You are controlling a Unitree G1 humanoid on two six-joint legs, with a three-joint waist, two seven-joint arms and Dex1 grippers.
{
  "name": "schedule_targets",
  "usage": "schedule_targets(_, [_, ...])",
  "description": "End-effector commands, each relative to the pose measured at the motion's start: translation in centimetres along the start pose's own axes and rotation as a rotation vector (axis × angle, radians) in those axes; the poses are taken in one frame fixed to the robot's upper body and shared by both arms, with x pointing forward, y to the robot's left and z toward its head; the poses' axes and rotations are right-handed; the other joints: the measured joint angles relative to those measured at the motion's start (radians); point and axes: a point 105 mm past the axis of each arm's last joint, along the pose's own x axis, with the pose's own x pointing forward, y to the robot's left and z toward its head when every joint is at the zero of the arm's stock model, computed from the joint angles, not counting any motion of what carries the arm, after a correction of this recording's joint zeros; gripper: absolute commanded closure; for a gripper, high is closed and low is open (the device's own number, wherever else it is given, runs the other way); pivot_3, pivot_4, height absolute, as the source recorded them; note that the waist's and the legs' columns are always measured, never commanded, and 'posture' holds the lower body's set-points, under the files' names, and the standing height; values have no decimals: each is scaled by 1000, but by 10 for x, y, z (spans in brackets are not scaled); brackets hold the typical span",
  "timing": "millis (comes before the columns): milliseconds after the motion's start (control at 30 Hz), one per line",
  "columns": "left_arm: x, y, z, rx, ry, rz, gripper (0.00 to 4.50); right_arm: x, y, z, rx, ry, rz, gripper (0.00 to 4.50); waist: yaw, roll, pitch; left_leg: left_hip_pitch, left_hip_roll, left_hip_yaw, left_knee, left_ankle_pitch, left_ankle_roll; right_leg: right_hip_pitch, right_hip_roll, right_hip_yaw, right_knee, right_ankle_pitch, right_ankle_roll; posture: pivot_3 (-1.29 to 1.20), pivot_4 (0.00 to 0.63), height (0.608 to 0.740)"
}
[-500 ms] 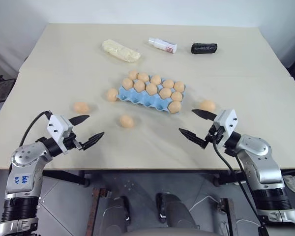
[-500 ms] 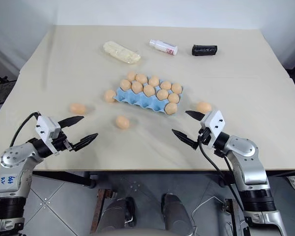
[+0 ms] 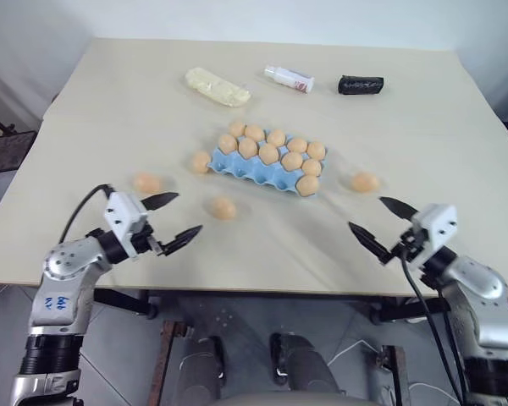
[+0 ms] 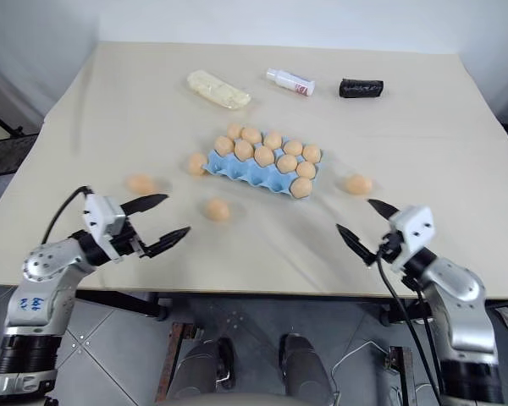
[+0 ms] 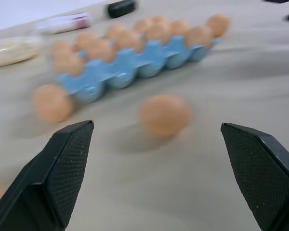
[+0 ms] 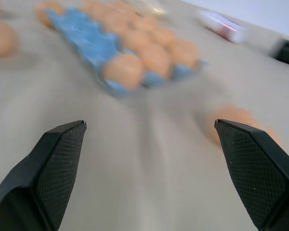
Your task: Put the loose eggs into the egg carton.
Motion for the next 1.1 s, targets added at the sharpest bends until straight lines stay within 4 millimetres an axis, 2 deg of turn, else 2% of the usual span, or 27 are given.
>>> schedule_targets(33, [19,-29,9,81,-27,-193,0,-20,-17,0,-18,-20,-181,17,1,0,-1,0,0,0,0,0,-1,0,0,0,0,0,0,0,150,740])
schedule_targets(167, [26,-36,7,56,-47,-254,0,-13,-11,-6,-12,0,-172,17,-30,0,-1,3,0,5,0,0,-1,0,1,6,0,3,2,0,150,740])
schedule_targets(233, [27,-34,8,51,-54,-257,0,-3,-11,-6,-10,7,-160,17,-41,0,-1,4,0,5,0,1,0,0,2,7,1,3,1,0,150,740])
schedule_targets(567, [25,-21,11,66,-53,-207,0,79,-32,11,-18,19,2,17,-53,0,-1,4,0,5,1,4,2,-1,2,9,1,7,2,0,150,740])
schedule_targets(733, [21,-21,11,72,-50,-167,0,118,-43,0,4,80,21,17,-52,0,-1,1,0,5,1,6,6,-3,3,9,1,7,2,0,150,740])
schedule_targets(833, [18,-20,11,73,-49,-146,0,128,-43,-7,10,107,29,17,-53,0,-1,0,0,5,1,6,6,-3,3,9,0,6,2,0,150,740])
schedule_targets(933, [15,-19,12,74,-48,-121,0,131,-40,-16,22,126,43,649,-51,0,-1,0,0,5,1,5,5,-3,3,9,0,6,2,0,150,740])
schedule_targets(1100, [12,-18,13,70,-48,-95,0,135,-32,-13,22,81,87,2416,-53,0,-1,0,0,6,2,6,6,-3,3,9,0,7,3,0,150,740])
